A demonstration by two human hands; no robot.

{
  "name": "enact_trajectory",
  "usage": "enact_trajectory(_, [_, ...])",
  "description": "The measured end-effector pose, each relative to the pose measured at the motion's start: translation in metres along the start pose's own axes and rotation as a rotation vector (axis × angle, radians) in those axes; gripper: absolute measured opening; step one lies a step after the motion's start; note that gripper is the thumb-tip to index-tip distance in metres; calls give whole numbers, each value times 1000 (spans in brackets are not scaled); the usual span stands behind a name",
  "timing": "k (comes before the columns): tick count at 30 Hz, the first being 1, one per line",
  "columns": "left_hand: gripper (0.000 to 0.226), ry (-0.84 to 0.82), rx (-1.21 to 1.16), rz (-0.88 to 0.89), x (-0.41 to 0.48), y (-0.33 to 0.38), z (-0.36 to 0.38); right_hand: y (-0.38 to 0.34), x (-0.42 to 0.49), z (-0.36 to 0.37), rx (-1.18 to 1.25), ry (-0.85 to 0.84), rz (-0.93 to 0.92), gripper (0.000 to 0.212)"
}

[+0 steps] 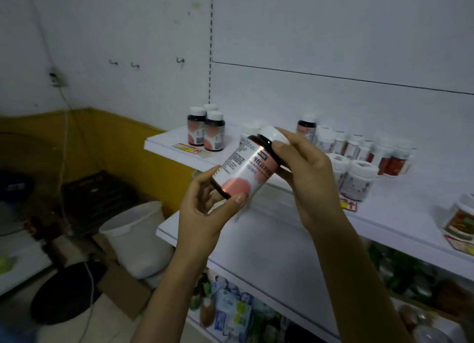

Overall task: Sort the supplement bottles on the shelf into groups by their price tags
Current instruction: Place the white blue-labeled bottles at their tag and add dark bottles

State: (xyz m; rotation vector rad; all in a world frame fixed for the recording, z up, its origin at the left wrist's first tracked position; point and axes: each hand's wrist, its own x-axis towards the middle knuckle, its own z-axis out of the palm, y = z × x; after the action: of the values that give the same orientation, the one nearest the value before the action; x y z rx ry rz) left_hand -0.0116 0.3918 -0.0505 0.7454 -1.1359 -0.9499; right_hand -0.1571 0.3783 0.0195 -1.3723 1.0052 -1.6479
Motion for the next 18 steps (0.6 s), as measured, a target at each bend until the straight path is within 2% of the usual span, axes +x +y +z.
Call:
enact_trajectory(5, [55,90,25,68,28,15,-57,13,27,69,-44,-126,-8,18])
enact_trajectory(11, [56,63,152,148,90,28,-142,31,81,158,-76,-165,28,7])
enact_trajectory(14, [54,51,177,163,126,25,-179,38,106,200,-93,-173,32,13])
enact_trajectory(18, [57,-34,159,165,179,18,-195,35,140,229,-87,-72,-29,24])
